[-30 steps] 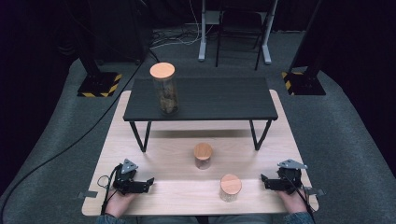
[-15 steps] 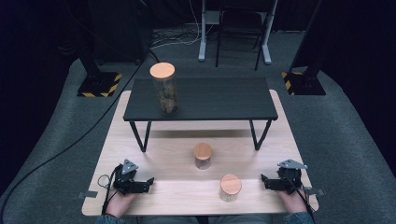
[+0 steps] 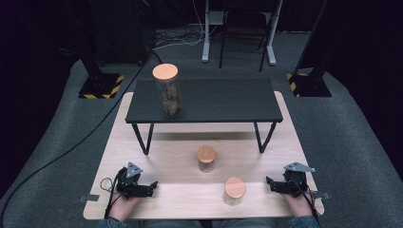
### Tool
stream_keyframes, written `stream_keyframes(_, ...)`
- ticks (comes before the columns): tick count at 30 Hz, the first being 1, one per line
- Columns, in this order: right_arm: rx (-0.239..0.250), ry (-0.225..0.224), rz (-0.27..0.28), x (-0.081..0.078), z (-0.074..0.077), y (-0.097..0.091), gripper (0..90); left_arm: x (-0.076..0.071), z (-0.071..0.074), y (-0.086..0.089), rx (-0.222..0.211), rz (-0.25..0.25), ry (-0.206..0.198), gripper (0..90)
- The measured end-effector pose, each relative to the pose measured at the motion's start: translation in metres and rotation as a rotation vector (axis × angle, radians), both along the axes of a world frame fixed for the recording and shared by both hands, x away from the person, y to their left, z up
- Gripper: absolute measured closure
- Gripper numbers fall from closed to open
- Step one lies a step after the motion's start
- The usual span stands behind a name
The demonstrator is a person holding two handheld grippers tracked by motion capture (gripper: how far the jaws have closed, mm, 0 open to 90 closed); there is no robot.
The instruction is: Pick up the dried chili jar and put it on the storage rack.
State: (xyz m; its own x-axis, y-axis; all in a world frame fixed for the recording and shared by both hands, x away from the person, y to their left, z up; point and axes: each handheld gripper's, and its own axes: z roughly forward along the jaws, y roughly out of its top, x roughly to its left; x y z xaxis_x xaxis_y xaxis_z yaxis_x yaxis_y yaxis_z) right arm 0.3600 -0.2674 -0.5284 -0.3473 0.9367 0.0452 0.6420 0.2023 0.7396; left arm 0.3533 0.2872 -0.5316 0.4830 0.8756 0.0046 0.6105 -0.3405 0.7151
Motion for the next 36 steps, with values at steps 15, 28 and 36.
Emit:
stream_keyframes(15,0.048,-0.068,-0.002,-0.006,0.015,0.002,6.3,0.000,0.000,0.000,-0.002,-0.001,0.000,1.3)
stream_keyframes(28,0.075,-0.106,0.025,-0.007,0.035,0.018,6.1,0.001,0.000,0.000,-0.002,0.000,0.001,0.6)
stream_keyframes(36,0.108,-0.108,0.041,-0.007,0.042,0.023,6.1,0.001,0.000,0.000,-0.002,0.000,0.001,0.6)
